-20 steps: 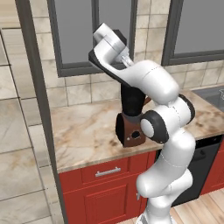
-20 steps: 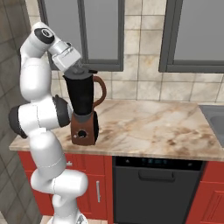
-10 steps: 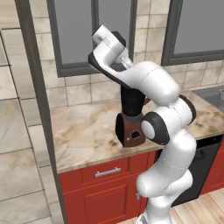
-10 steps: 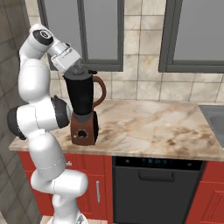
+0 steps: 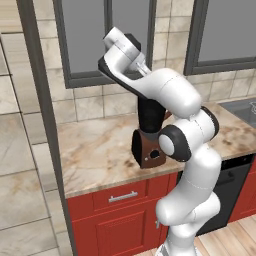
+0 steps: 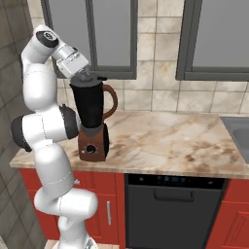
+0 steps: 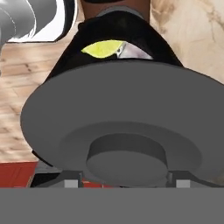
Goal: Grab the lemon wedge and garlic from the fridge, place them in the blender, close the lid, and turn on the blender to create a marinade.
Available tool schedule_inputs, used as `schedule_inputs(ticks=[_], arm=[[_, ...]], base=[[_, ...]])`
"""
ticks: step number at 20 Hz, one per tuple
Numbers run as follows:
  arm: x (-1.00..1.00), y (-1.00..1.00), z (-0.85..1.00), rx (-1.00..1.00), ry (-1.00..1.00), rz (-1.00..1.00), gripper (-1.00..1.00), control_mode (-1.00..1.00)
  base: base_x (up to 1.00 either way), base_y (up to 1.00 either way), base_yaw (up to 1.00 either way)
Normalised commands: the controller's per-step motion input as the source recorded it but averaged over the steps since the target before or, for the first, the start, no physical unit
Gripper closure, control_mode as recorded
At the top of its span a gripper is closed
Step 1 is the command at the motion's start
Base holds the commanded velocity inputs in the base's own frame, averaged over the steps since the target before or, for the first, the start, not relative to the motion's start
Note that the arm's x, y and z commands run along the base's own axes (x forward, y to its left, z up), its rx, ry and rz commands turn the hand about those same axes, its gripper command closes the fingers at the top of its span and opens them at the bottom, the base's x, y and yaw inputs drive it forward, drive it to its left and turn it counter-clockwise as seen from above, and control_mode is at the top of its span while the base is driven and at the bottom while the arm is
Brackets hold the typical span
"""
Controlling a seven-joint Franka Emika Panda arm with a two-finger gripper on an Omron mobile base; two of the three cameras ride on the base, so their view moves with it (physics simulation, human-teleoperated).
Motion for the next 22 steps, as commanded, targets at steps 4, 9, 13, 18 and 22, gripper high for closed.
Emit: schedule_inputs(ticks=[4, 9, 13, 18, 22], arm=[[-0.30, 0.00, -0.24, 0.16, -0.14, -0.01, 1.00, -1.00], [0.02, -0.02, 0.05, 0.02, 0.00, 0.00, 1.00, -1.00], [0.09, 0.00, 0.15, 0.00, 0.02, 0.00, 1.00, -1.00], [0.06, -0.04, 0.06, 0.00, 0.03, 0.00, 1.00, -1.00], [-0.01, 0.03, 0.00, -0.09, 0.00, 0.07, 1.00, -1.00]], base=[[0.00, 0.00, 0.00], [0.00, 0.00, 0.00], [0.00, 0.00, 0.00], [0.00, 0.00, 0.00], [0.00, 0.00, 0.00]])
